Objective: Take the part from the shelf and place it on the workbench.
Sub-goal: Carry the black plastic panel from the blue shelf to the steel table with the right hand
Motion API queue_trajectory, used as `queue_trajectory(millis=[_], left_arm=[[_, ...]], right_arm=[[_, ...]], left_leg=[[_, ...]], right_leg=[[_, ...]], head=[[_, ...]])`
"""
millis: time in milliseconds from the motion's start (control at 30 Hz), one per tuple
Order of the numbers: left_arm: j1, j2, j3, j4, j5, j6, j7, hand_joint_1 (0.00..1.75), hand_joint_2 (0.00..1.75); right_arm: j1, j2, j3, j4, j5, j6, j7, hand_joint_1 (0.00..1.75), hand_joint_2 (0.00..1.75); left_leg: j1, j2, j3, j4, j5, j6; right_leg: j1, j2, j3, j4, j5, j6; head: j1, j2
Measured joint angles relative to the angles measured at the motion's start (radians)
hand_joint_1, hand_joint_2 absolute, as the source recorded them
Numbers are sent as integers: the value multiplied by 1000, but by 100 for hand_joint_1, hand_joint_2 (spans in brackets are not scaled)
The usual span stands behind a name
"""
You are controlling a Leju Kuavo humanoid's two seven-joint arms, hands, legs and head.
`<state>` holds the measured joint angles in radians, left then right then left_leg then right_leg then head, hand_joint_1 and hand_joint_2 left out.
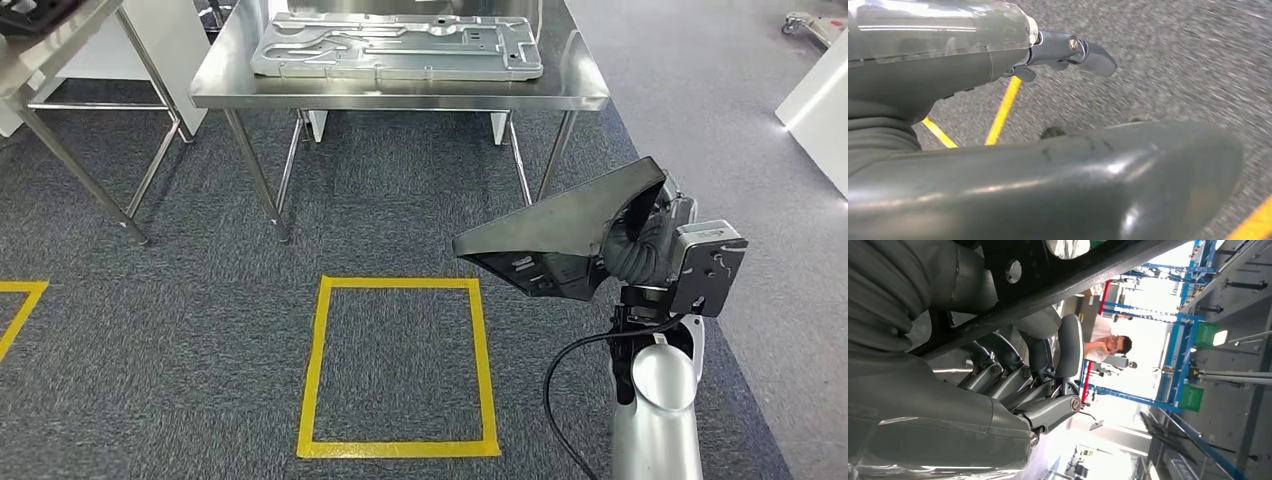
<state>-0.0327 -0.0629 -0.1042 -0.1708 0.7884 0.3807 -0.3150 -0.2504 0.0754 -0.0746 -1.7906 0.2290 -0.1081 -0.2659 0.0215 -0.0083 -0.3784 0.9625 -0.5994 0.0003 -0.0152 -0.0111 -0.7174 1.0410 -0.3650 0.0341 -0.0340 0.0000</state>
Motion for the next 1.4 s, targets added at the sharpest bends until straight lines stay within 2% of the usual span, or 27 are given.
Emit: queue_trajectory(millis=[33,100,133,200,267,333,367,400,467,500,533,567,633,700,767,833,867,900,967,1000,1033,1100,1167,1233,1300,1367,1400], left_arm=[[-1,-1,0,1,0,3,1,0,0],[-7,-2,1,0,0,6,3,0,0],[-9,-2,1,0,0,7,4,0,0],[-12,-2,2,0,1,9,5,0,0],[-12,-4,2,0,3,11,7,0,0],[-8,-5,3,0,6,15,10,0,0],[-5,-5,3,0,8,17,12,0,0],[0,-5,4,0,9,19,13,0,0],[11,-4,5,2,11,22,15,0,0],[13,-4,6,4,12,22,15,0,0],[13,-4,7,5,14,22,16,0,0],[9,-5,7,5,15,22,16,0,0],[3,-6,8,4,18,22,15,0,0],[-2,-5,10,3,18,21,14,0,0],[-3,-5,12,3,19,21,14,0,0],[-4,-6,13,3,20,22,14,0,0],[-4,-7,13,3,20,24,14,0,0],[-3,-7,14,3,21,26,14,0,0],[-3,-8,18,3,25,34,12,0,0],[-5,-8,20,3,27,38,9,0,0],[-6,-9,23,2,30,42,7,0,0],[-9,-10,29,1,35,48,1,0,0],[-10,-10,36,1,39,53,-4,0,0],[-10,-11,41,1,42,56,-6,0,0],[-7,-12,45,1,47,56,-7,0,0],[-3,-13,50,1,50,55,-7,0,0],[1,-13,53,1,51,53,-7,0,0]], right_arm=[[-10,-2,0,6,2,1,6,175,175],[-35,-4,1,11,5,4,14,175,175],[-49,-5,2,13,5,7,18,175,175],[-74,-7,4,18,6,16,26,175,175],[-86,-8,7,25,7,28,40,175,175],[-93,-9,12,33,9,42,59,175,175],[-98,-9,14,38,10,49,69,175,175],[-104,-10,15,44,10,56,78,175,175],[-116,-11,17,62,11,68,94,175,175],[-123,-12,19,73,12,72,102,175,175],[-130,-14,21,81,15,75,110,175,175],[-140,-16,24,87,17,77,117,175,175],[-167,-23,28,93,21,82,127,175,175],[-196,-29,33,104,21,87,137,175,175],[-219,-36,35,119,19,89,150,175,175],[-244,-45,40,144,11,92,162,175,175],[-262,-52,45,160,1,93,168,175,175],[-284,-59,51,180,-12,95,174,175,175],[-342,-80,66,228,-48,102,181,175,175],[-377,-92,76,258,-68,105,182,175,175],[-413,-105,87,286,-88,108,180,175,175],[-484,-127,114,341,-125,113,169,175,175],[-544,-146,140,396,-155,121,153,175,175],[-581,-164,163,457,-176,126,139,175,175],[-600,-178,186,512,-192,126,128,175,175],[-610,-189,206,549,-203,127,122,175,175],[-615,-194,214,561,-207,127,121,175,175]], left_leg=[[-1,1,16,-3,-6,-8],[-1,3,26,20,11,-23],[0,4,13,65,28,-28],[1,5,-62,190,28,-32],[0,4,-158,289,-37,-32],[-2,4,-230,302,-108,-28],[-4,4,-255,278,-111,-22],[-7,4,-274,235,-72,-13],[-17,2,-297,145,94,8],[-22,1,-299,117,158,14],[-26,0,-294,103,190,20],[-28,0,-283,98,179,24],[-24,-1,-249,71,169,35],[-16,-1,-211,46,159,41],[-13,-3,-177,30,142,42],[-7,-5,-136,21,117,36],[-3,-7,-113,18,103,32],[0,-7,-92,17,88,27],[4,-6,-60,17,57,16],[3,-5,-47,15,41,10],[1,-4,-32,14,34,2],[-1,0,-14,20,35,-14],[0,2,-38,86,50,-21],[1,2,-117,213,29,-19],[0,3,-211,308,-42,-16],[-3,3,-265,301,-83,-10],[-5,3,-273,260,-63,-4]], right_leg=[[3,2,3,-7,12,-8],[4,10,32,-10,-17,-27],[3,12,52,-18,-31,-35],[4,15,93,-28,-59,-50],[8,18,130,-30,-90,-58],[13,23,172,-31,-125,-60],[16,26,196,-31,-143,-60],[19,27,220,-31,-162,-59],[23,32,261,-32,-200,-55],[24,34,278,-35,-217,-49],[23,35,290,-35,-227,-43],[22,36,296,-31,-225,-35],[19,31,278,20,-200,-23],[16,25,207,126,-187,-10],[9,22,115,218,-227,4],[-1,19,49,237,-275,14],[-4,18,33,211,-274,17],[-8,15,28,165,-244,19],[-13,3,32,46,-113,22],[-13,-5,36,6,-62,18],[-12,-9,39,-18,-33,11],[-10,-6,52,-25,-32,-10],[-11,-1,74,-30,-28,-30],[-7,0,93,-30,-38,-43],[1,4,111,-30,-59,-50],[9,10,136,-29,-82,-52],[12,11,151,-29,-95,-52]], head=[[0,0],[-1,0],[-1,0],[-2,0],[-2,0],[-2,0],[-2,0],[-2,0],[-2,0],[-1,0],[-1,0],[-1,0],[0,0],[0,0],[0,0],[0,0],[0,0],[0,0],[0,0],[0,0],[0,0],[0,0],[-1,0],[-2,0],[-2,0],[-2,0],[-2,0]])
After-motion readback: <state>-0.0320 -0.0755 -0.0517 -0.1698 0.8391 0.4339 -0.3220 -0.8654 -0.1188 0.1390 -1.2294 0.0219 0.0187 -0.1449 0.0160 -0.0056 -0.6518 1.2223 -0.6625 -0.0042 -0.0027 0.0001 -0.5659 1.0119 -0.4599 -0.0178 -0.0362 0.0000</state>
